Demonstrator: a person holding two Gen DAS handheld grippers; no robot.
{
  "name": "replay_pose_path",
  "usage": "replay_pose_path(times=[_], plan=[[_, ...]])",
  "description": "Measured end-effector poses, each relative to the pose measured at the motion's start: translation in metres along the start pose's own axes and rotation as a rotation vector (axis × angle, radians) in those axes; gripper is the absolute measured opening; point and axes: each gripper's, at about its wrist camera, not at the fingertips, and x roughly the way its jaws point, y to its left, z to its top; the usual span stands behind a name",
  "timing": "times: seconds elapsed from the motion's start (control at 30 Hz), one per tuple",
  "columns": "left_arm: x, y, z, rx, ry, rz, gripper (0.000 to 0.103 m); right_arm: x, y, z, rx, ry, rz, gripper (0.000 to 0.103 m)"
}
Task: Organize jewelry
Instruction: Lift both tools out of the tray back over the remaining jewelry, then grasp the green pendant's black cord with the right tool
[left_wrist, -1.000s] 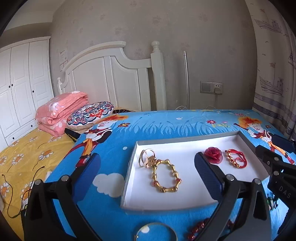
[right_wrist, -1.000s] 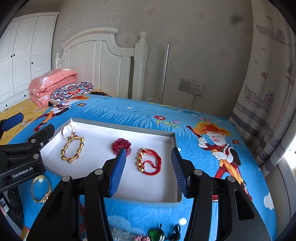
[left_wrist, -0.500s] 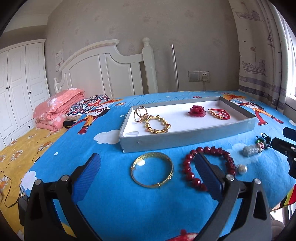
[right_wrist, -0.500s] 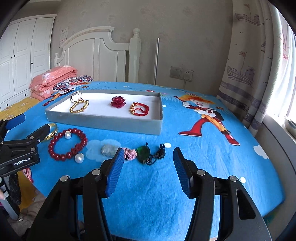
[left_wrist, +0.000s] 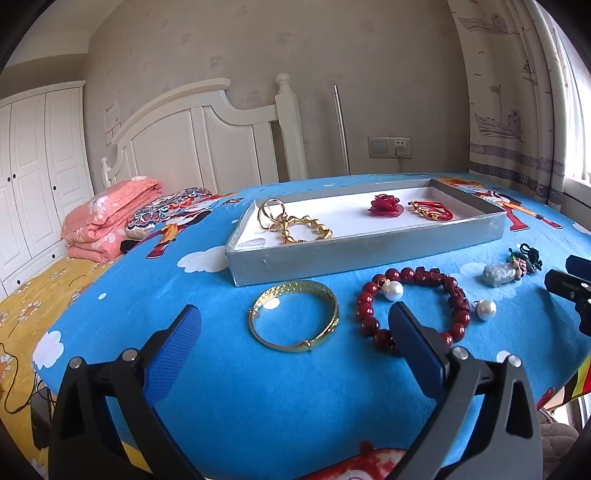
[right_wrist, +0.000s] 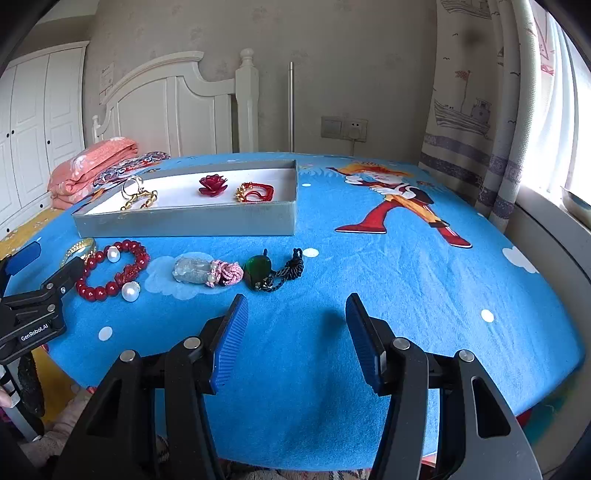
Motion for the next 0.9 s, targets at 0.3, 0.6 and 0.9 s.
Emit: replay_pose_path(times=[0.3,0.6,0.9], plan=[[0.003,0.005,0.000,-0.016,0.004,-0.012,0.098,0.002,-0.006,0.010,0.040,-0.012,-0.015,0.052],[0.000,0.008,0.000,-0.025,-0.008,-0.004,0.098,0.021,0.002,0.027,0.021,0.002,-0.072,0.041],[-0.009,0.013,0.005,-0.063,-0.039,0.001,0.098,0.033,0.009,0.024,-0.016,0.029,-0.089,0.032]])
